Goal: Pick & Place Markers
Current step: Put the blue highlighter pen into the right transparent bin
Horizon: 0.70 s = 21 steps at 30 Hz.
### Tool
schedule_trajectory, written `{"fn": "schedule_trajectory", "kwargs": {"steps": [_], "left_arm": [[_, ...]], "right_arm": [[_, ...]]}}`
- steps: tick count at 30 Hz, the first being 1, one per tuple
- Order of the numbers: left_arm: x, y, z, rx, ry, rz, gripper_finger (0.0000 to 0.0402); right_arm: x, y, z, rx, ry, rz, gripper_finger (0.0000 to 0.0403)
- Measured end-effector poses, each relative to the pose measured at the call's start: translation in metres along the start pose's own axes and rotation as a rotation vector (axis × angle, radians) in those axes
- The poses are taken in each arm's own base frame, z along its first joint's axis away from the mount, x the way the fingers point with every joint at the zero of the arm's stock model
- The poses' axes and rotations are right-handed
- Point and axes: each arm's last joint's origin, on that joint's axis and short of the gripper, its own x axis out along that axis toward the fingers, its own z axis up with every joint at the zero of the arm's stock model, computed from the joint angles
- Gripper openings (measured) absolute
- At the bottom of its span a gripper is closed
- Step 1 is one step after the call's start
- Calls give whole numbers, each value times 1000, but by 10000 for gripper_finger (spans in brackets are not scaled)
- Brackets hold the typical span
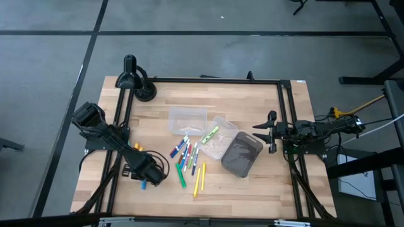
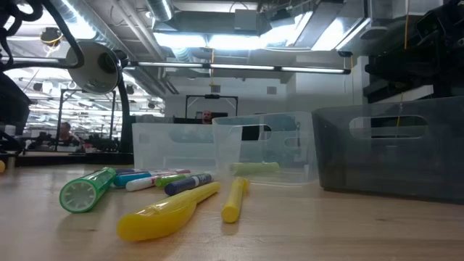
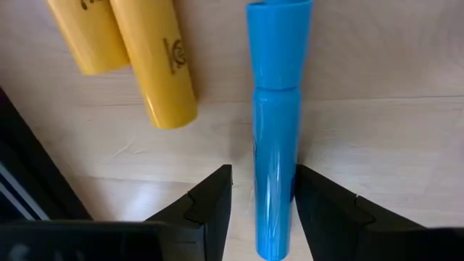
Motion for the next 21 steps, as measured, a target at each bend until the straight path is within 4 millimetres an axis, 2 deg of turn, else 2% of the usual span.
{"fn": "schedule_trajectory", "kwargs": {"steps": [12,21], "left_arm": [[1,1,2,52,-12,2,135],[2,0,2,121,-16,-7,57]], "right_arm": [[0,0,0,-1,0,0,152],[0,0,0,-1,0,0,152]]}}
